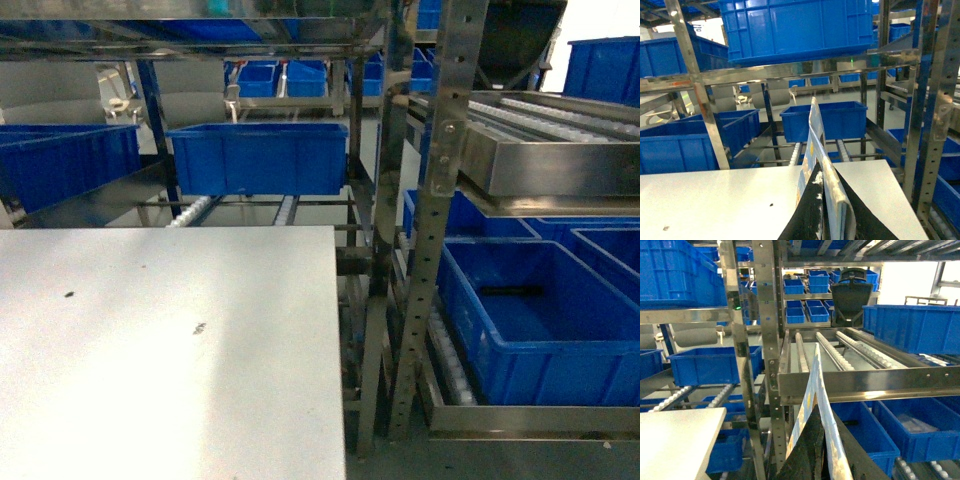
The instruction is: Move flower gift bag to table near conveyor
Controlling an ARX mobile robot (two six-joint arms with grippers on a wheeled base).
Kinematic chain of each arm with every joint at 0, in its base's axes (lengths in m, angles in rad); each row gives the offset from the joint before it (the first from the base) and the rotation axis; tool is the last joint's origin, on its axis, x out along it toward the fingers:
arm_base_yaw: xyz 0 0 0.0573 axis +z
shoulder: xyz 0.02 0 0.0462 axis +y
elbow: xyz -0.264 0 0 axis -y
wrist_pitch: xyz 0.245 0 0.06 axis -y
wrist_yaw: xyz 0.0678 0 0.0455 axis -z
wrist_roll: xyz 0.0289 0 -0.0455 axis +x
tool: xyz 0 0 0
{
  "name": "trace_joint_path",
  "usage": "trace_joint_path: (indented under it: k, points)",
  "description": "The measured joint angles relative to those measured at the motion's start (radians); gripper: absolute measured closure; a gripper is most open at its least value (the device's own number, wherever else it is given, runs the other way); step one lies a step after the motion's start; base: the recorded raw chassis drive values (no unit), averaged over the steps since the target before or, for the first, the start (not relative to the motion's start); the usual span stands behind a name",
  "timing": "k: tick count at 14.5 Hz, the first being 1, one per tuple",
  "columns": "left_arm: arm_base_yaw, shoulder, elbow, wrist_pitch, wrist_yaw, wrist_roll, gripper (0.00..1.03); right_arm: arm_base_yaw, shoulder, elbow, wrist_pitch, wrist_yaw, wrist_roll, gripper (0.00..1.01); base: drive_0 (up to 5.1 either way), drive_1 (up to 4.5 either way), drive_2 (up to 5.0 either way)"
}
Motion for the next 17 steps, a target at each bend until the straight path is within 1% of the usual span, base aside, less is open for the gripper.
trace_joint_path:
  k: [17]
  points:
    - [0.0, 0.0, 0.0, 0.0, 0.0, 0.0, 1.01, 0.0, 0.001, 0.0, 0.0, 0.0, 0.0, 0.99, -4.9, 2.47, 2.5]
